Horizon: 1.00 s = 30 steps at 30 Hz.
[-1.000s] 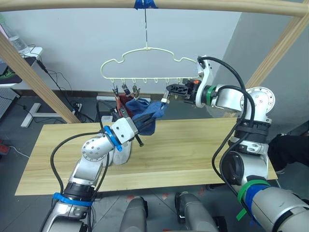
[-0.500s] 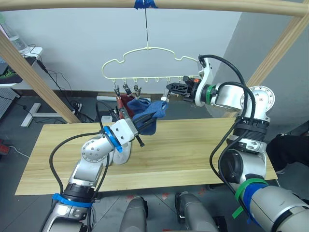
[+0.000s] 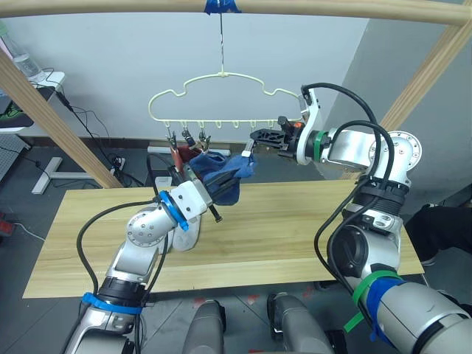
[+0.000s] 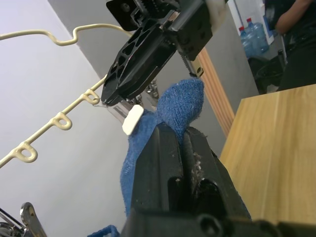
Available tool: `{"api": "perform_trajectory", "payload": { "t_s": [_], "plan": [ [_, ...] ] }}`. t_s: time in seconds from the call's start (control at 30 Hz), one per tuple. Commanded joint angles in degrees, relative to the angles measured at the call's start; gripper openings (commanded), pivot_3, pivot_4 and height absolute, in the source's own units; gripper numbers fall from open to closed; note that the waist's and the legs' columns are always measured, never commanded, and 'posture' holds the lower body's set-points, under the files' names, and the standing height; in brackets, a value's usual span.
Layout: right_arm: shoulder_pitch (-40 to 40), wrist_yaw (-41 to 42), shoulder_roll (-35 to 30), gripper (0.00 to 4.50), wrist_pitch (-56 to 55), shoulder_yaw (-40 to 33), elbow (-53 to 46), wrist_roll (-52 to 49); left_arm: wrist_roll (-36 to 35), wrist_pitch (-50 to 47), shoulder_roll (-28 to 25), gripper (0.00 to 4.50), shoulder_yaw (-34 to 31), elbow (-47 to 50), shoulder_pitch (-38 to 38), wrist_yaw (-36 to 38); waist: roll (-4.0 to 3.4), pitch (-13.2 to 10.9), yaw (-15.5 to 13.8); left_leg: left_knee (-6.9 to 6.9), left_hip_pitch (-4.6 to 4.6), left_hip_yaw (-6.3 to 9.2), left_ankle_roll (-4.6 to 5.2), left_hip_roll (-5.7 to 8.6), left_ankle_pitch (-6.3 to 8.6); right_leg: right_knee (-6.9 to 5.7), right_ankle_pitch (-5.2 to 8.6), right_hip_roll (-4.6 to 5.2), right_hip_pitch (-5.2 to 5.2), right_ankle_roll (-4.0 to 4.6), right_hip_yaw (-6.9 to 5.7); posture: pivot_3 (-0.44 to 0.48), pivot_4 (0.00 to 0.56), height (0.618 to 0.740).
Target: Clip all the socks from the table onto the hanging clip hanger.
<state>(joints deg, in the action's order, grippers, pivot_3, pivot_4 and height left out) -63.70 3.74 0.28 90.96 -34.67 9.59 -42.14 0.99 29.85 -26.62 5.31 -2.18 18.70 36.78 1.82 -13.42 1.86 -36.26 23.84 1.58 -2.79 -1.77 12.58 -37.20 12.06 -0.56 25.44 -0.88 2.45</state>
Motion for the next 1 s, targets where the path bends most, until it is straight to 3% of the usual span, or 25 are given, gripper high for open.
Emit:
{"api": "perform_trajectory", "payload": {
  "t_s": [0.03,0.23,0.33,0.57,0.67,0.77,0.9,1.0],
  "plan": [
    [0.1,2.1,-1.3,0.0,-0.5,3.4,-2.6,-0.6,-0.2,1.5,-0.2,0.02,-0.7,0.9,0.9,-1.0,0.0,0.0,0.0,0.0,0.01,0.0,0.0,0.0,0.0,0.0,0.0,0.0,0.0,0.0,0.0,0.01,0.223,0.74],
    [0.9,3.5,-2.1,0.0,-1.6,5.1,-2.7,-0.5,-0.2,1.7,-0.3,0.02,-0.6,1.0,0.7,-1.1,0.0,0.0,0.0,0.0,0.0,0.0,0.01,0.0,0.01,0.01,0.0,0.0,0.0,0.0,0.0,0.014,0.222,0.74],
    [1.1,3.9,-2.0,0.87,-1.7,5.2,-2.8,-0.7,-0.2,1.6,-0.3,0.0,-0.5,1.2,0.8,-1.1,0.0,0.0,0.0,0.0,0.0,0.0,0.01,0.0,0.01,0.01,0.0,0.0,0.0,0.0,0.0,0.014,0.221,0.74],
    [2.2,4.6,-2.3,3.35,-1.4,6.0,-3.8,-0.7,0.0,0.9,-0.2,0.0,-0.2,1.1,1.0,-1.4,0.0,0.0,0.0,0.0,0.0,0.0,0.01,0.0,0.01,0.01,0.0,0.0,0.0,0.0,0.0,0.017,0.217,0.74],
    [4.7,6.5,-5.7,4.39,-3.9,11.4,-8.3,0.6,-0.4,-0.2,-0.2,0.0,0.2,1.3,0.8,-1.0,0.0,0.0,0.0,0.0,0.0,0.01,0.01,0.0,0.01,0.01,0.0,0.0,0.0,0.0,0.0,0.015,0.214,0.74],
    [9.6,10.8,-11.6,4.46,-8.1,20.1,-17.4,0.8,-1.5,-3.2,0.3,0.0,0.1,1.6,0.8,-1.2,0.0,0.0,-0.2,0.01,0.03,0.04,0.01,0.02,0.01,0.05,0.06,0.01,-0.01,-0.09,-0.03,0.011,0.214,0.74],
    [14.3,13.0,-15.8,4.46,-11.0,24.4,-25.3,0.5,-2.8,-7.8,0.9,0.0,-0.3,2.5,0.8,-1.7,0.0,0.0,0.0,0.0,0.04,0.02,0.03,0.03,0.02,0.08,0.06,0.03,-0.01,-0.1,-0.01,0.002,0.211,0.74],
    [17.3,11.0,-16.5,4.5,-14.6,25.2,-30.7,2.3,-7.1,-12.3,1.1,0.75,-0.6,3.8,0.5,0.6,0.0,0.0,0.2,0.0,-0.02,0.03,0.03,-0.02,0.02,0.0,0.06,-0.03,-0.01,-0.1,0.0,-0.003,0.209,0.74]
  ]
}}
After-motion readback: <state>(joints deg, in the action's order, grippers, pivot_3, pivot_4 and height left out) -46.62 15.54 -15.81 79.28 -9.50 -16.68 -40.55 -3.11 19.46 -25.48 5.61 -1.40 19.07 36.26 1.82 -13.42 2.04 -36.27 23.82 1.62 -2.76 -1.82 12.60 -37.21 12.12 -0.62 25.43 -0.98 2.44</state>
